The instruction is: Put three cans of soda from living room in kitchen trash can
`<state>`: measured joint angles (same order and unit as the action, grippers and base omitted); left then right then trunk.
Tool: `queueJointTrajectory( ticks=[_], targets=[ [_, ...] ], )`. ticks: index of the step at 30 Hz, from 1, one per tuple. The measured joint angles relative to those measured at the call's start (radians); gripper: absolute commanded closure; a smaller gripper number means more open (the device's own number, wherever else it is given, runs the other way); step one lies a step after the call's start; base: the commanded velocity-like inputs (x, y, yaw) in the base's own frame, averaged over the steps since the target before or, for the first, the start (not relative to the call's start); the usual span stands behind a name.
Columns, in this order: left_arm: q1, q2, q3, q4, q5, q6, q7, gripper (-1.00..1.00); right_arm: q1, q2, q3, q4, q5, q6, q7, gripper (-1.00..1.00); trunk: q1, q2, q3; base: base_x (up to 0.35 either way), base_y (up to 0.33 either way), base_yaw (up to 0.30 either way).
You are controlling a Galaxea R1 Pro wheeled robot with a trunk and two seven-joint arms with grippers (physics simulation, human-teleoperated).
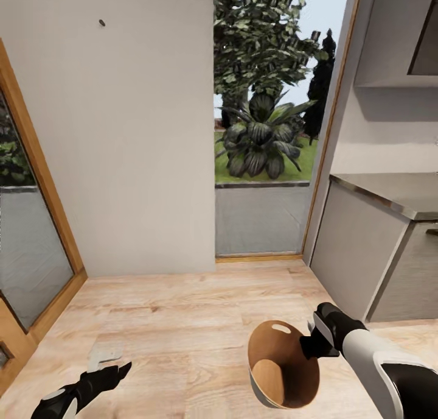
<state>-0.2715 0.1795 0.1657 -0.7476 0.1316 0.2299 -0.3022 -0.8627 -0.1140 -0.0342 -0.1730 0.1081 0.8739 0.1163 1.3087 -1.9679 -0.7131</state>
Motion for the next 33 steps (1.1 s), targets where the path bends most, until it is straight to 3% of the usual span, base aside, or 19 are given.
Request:
queueJointTrajectory(
  ticks=[8,12,23,25,33],
  targets=[
    [0.0,0.0,0.0,-0.006,0.0,0.0,-0.001,-1.0,0.028,-0.002,0.007,-0.001,0.013,0.0,-0.003,1.0,0.0,0.0,0.0,-0.322,-0.088,0.067],
    [0.0,0.0,0.0,-0.008,0.0,-0.001,-0.001,-1.0,0.033,0.0,0.0,-0.001,-0.003,-0.001,-0.001,1.0,0.0,0.0,0.0,-0.323,-0.09,0.212],
    [0.0,0.0,0.0,-0.01,0.0,-0.001,0.0,-1.0,0.037,0.002,0.002,-0.002,0.0,-0.002,-0.001,1.0,0.0,0.0,0.0,-0.323,-0.097,0.244],
    [0.0,0.0,0.0,-0.01,0.0,-0.001,0.001,-1.0,0.047,0.001,0.003,-0.001,0.005,-0.034,0.001,1.0,0.0,0.0,0.0,-0.284,-0.086,0.248],
    [0.0,0.0,0.0,-0.012,0.0,-0.003,-0.003,-1.0,0.057,-0.003,-0.002,0.001,-0.002,-0.055,0.006,1.0,0.0,0.0,0.0,-0.096,-0.022,0.151]
  ],
)
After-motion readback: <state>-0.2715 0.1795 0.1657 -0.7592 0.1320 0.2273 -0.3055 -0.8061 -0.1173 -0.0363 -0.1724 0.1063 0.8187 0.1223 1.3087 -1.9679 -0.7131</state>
